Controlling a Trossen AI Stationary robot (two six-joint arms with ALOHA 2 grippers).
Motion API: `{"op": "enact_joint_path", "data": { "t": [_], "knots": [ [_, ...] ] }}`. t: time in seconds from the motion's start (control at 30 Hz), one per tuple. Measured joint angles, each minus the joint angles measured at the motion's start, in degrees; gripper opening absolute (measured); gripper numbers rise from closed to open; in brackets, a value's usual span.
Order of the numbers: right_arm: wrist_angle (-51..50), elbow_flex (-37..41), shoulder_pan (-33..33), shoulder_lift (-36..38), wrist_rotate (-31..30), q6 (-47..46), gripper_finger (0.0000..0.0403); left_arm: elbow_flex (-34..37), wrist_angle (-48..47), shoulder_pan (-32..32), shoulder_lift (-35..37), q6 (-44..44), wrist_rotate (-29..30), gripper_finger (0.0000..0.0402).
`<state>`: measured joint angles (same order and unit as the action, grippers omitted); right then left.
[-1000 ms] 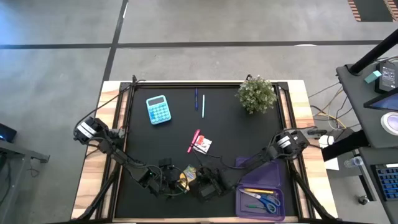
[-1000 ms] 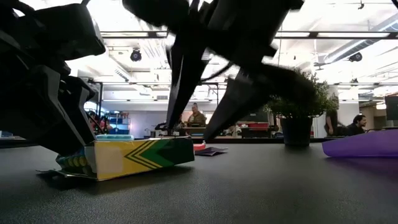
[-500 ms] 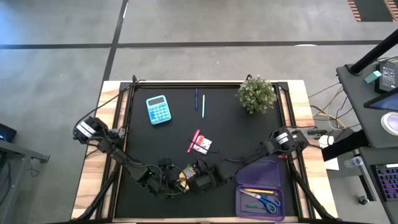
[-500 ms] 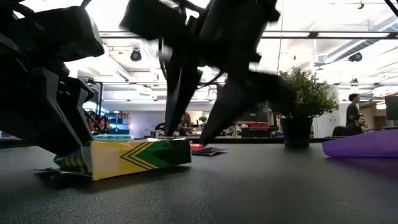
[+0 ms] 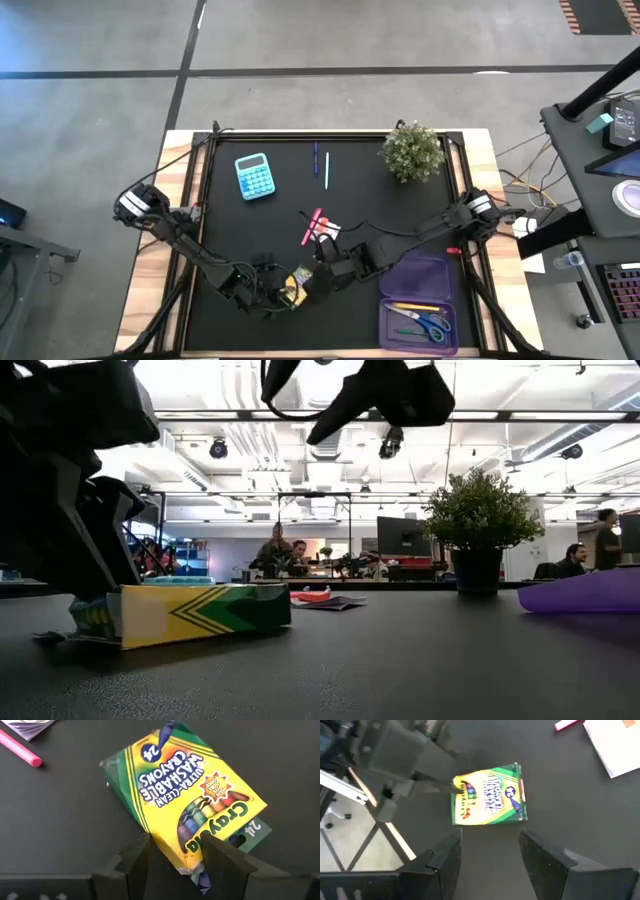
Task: Pack school essentials
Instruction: Put the crayon box into the purple supply box
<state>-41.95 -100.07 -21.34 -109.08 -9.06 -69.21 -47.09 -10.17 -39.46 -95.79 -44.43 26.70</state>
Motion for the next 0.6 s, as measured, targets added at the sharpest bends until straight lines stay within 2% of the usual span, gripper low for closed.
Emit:
{"op": "enact_joint_path", "data": {
  "t": [0.1,0.27,0.33,0.4,0.47,0.6],
  "knots": [
    [-3.1,0.0,0.1,-0.3,1.6,0.3,0.0195,0.0,-0.9,0.0,1.9,0.5,0.0,0.0160],
    [-14.8,1.7,0.7,-0.7,12.7,0.1,0.0219,0.0,-5.8,0.0,5.1,0.0,0.2,0.0160],
    [-14.3,4.4,0.7,0.2,14.4,0.1,0.0226,0.1,-6.9,-0.4,5.9,-0.2,0.3,0.0160],
    [-9.6,8.0,0.6,1.4,14.7,0.0,0.0228,0.5,-6.5,-0.9,5.9,-0.3,0.3,0.0160],
    [-0.8,13.2,0.7,3.0,14.6,-0.5,0.0228,1.0,-6.5,-1.2,5.6,-1.5,0.3,0.0160],
    [23.2,25.0,0.8,5.1,12.7,-5.8,0.0228,1.6,-4.3,-1.3,3.8,-1.7,0.9,0.0160]
  ]
}}
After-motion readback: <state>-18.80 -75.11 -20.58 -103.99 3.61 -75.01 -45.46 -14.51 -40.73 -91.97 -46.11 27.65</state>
